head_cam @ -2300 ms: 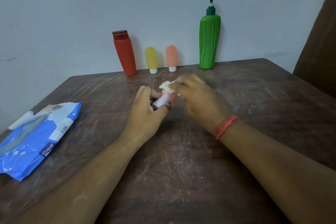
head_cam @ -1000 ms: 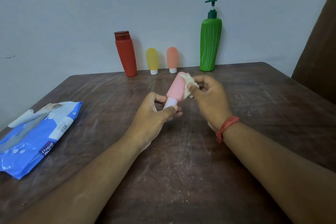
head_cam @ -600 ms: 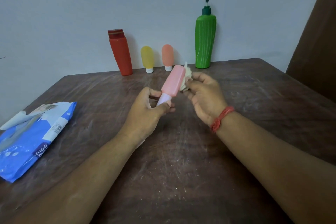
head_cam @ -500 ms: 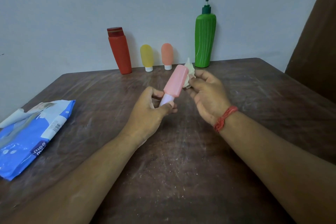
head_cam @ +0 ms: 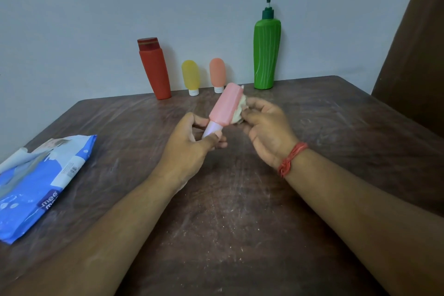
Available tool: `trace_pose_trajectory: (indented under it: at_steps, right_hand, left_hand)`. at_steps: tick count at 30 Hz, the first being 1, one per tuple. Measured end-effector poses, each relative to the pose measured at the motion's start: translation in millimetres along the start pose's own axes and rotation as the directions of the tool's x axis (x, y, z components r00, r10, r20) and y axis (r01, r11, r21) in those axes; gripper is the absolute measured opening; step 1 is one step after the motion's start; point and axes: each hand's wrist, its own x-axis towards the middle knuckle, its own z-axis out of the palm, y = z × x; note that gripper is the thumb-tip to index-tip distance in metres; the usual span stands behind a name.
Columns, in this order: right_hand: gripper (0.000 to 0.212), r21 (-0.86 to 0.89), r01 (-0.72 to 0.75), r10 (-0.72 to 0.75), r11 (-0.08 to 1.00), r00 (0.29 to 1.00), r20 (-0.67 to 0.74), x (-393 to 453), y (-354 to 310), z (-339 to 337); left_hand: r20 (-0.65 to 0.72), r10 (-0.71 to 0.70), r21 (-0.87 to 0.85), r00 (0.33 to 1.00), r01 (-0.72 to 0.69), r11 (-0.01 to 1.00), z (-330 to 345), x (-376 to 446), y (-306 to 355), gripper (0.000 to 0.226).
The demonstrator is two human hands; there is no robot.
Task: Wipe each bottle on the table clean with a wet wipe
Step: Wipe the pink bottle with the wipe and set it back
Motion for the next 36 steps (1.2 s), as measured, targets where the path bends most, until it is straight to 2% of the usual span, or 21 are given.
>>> trace_pose_trajectory:
  at_steps: [2,4,6,7,8,10,12,14,15,16,18,19,22,24,26,28,29,31,34,36]
  right_hand:
    - [0.021,0.06,0.093,-0.089,0.994,0.993,-0.072,6,-5,0]
    - [0.02,0.064,0.112,-0.111,0.992,0.993,-0.03,5,-2,-2]
    - [0.02,-0.052,0.158,-0.156,0.986,0.987,0.032,3,1,-7]
    - [0.02,-0.196,0.212,-0.206,0.958,0.977,0.052,4,0,-12]
    - [0.022,-0.376,0.269,-0.26,0.887,0.963,0.074,7,-4,-18]
    - [0.026,-0.677,0.366,-0.362,0.639,0.919,0.155,11,-9,-26]
    - [0.03,-0.775,0.468,-0.467,0.424,0.847,0.255,10,-8,-26]
    - [0.031,-0.772,0.533,-0.528,0.346,0.791,0.309,8,-4,-23]
    - [0.031,-0.753,0.55,-0.53,0.362,0.786,0.319,8,-3,-22]
    - [0.031,-0.717,0.546,-0.503,0.434,0.807,0.31,9,-4,-22]
    - [0.03,-0.603,0.459,-0.377,0.652,0.887,0.268,11,-8,-25]
    - [0.031,-0.57,0.397,-0.307,0.72,0.918,0.252,12,-9,-27]
    - [0.027,-0.628,0.28,-0.198,0.727,0.96,0.198,12,-8,-31]
    - [0.011,-0.659,0.251,-0.22,0.709,0.967,0.132,12,-6,-30]
    - [0.017,-0.69,0.233,-0.267,0.685,0.962,0.059,12,-5,-27]
    - [0.017,-0.76,0.268,-0.369,0.592,0.928,0.041,10,-3,-22]
    - [0.013,-0.793,0.326,-0.446,0.515,0.892,0.076,6,-3,-18]
    - [0.024,-0.81,0.473,-0.534,0.346,0.809,0.245,-3,0,-7]
    - [0.035,-0.768,0.639,-0.46,0.031,0.691,0.557,-12,5,5]
    - [0.034,-0.725,0.672,-0.389,-0.152,0.634,0.669,-10,3,4]
  left_hand:
    - [0.017,0.008,0.04,1.0,-0.009,0.999,3,-1,-1,0.021]
    - [0.013,0.024,0.097,1.0,-0.025,0.995,2,-1,-1,0.022]
    - [0.003,0.067,0.249,0.998,-0.066,0.966,-2,0,-1,0.026]
    - [0.01,0.099,0.342,0.995,-0.097,0.935,-3,1,-1,0.028]
    - [0.023,0.135,0.414,0.991,-0.132,0.901,-4,1,0,0.03]
    - [0.042,0.207,0.494,0.977,-0.201,0.846,-3,1,0,0.034]
    - [0.048,0.274,0.578,0.961,-0.25,0.777,-3,0,0,0.033]
    - [0.05,0.313,0.634,0.948,-0.272,0.723,-6,0,-1,0.032]
    - [0.057,0.321,0.647,0.945,-0.279,0.709,-7,1,-1,0.032]
    - [0.069,0.325,0.655,0.943,-0.289,0.698,-9,1,-1,0.032]
    - [0.103,0.332,0.671,0.938,-0.312,0.673,-9,0,-1,0.034]
    - [0.118,0.338,0.677,0.934,-0.325,0.661,-9,0,-1,0.034]
    - [0.139,0.352,0.684,0.926,-0.347,0.642,-8,-1,-1,0.033]
    - [0.128,0.357,0.678,0.925,-0.345,0.65,-8,0,-2,0.033]
    - [0.111,0.353,0.668,0.929,-0.333,0.666,-9,-1,-3,0.033]
    - [0.089,0.349,0.65,0.933,-0.32,0.69,-7,0,-3,0.033]
    - [0.069,0.349,0.625,0.935,-0.313,0.715,-5,0,-4,0.033]
    - [0.006,0.332,0.55,0.943,-0.28,0.787,-1,0,-4,0.033]
    - [-0.076,0.264,0.42,0.961,-0.209,0.883,1,2,-3,0.028]
    - [-0.071,0.276,0.429,0.959,-0.22,0.876,-1,3,-3,0.024]
